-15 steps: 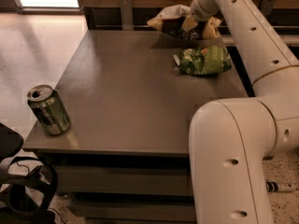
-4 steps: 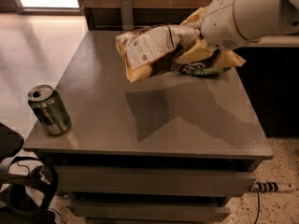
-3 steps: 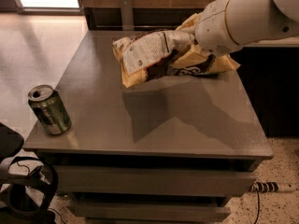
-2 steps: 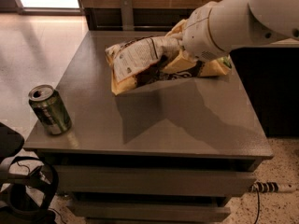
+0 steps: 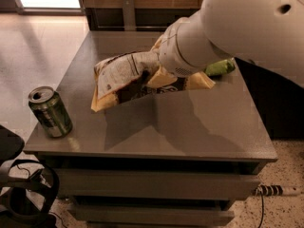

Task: Move brown chip bag near green can

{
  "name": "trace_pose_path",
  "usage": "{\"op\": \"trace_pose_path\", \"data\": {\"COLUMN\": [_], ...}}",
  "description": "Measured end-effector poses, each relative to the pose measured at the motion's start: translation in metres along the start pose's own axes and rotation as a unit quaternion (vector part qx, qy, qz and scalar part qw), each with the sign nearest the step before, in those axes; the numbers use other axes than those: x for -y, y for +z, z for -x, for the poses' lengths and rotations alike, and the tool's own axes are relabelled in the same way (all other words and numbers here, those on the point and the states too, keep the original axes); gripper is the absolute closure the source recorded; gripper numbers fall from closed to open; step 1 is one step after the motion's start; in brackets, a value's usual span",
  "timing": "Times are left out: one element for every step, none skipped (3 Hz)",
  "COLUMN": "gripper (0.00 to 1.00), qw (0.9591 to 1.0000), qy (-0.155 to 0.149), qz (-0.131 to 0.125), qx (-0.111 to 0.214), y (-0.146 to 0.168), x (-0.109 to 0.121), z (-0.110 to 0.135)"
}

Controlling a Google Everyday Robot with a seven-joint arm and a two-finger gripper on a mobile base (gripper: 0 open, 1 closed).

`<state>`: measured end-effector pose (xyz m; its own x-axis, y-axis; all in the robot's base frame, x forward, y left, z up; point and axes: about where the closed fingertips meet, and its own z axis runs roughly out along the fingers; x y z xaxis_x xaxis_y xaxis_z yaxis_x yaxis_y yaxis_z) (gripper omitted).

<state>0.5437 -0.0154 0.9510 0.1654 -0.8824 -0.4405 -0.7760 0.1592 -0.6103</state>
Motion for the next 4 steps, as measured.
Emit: {"op": "trace_pose_path", "data": {"gripper": [1.0, 1.0, 1.0, 1.0], "qw": [0.9997, 0.9989, 0.9979, 0.9972], "qy": [-0.002, -0.01, -0.026, -0.035], "qz": [0.004, 0.018, 0.043, 0.056], "qx": [-0.024, -0.041, -0.04, -0.033], "y": [0.003, 0.005, 0.006, 0.007], "x": [-0.012, -0.024, -0.036, -0.04], "z": [0.01, 0.021, 0.039, 0.049]}}
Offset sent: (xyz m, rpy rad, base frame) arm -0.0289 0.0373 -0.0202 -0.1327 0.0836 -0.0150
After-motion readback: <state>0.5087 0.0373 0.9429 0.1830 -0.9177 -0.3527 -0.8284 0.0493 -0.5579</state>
